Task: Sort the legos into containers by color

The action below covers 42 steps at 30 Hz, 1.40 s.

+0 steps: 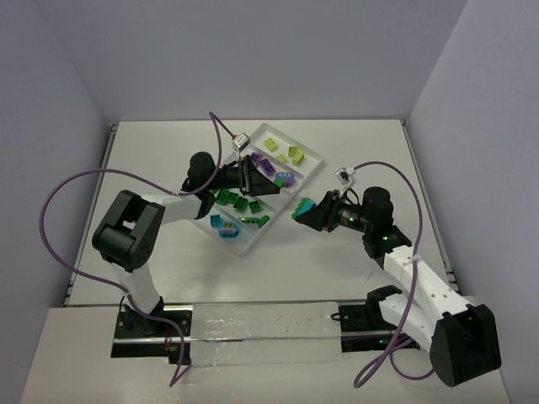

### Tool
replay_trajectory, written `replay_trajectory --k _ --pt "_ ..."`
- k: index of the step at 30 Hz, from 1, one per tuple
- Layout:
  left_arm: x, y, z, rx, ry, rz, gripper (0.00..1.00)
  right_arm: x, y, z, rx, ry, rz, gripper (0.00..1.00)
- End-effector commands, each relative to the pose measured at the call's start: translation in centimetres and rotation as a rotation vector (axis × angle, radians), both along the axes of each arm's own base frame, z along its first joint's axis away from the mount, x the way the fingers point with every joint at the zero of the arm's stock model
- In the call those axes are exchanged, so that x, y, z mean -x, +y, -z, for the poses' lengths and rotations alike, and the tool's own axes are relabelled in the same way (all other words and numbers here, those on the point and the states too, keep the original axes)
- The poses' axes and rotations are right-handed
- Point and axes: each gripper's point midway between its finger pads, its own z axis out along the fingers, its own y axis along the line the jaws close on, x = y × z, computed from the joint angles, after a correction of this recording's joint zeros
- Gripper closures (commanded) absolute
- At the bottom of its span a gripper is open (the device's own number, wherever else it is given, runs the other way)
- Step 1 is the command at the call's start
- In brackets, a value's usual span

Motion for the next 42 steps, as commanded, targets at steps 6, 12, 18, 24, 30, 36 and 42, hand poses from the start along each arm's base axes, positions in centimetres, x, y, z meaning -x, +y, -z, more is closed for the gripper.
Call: replay_trajectory --k 6,12,18,24,30,36,42 --pt "-3.6 4.2 7.6 -0.521 0.0 -0.357 1.0 -2.7 -3.2 1.6 0.139 0.026 0.19 1.0" --pt "-5.7 10.4 12.8 -0.914 0.031 -0.64 1.0 -3.3 -3.3 2.1 0.134 0.046 0.202 1.0" --pt "-5.9 11.3 14.9 -1.047 0.021 -0.674 0.87 -3.3 -3.2 2.1 0.127 0.046 0.196 1.0" --pt "-6.1 10.5 14.7 -1.04 0.005 -0.671 0.49 -3.2 -3.1 2.2 0.122 0.051 0.19 1.0" --pt "-6.2 10.3 13.5 -1.054 -0.033 -0.702 0.26 -3.2 -3.1 2.1 0.12 0.048 0.186 1.0" --pt "-5.8 8.5 9.0 -0.935 -0.122 -0.667 0.27 -2.8 -2.7 1.9 0.118 0.038 0.152 1.0" --pt "-2.5 4.0 2.4 -0.652 -0.266 -0.398 0.31 -1.1 -1.5 0.3 0.075 -0.039 0.018 1.0"
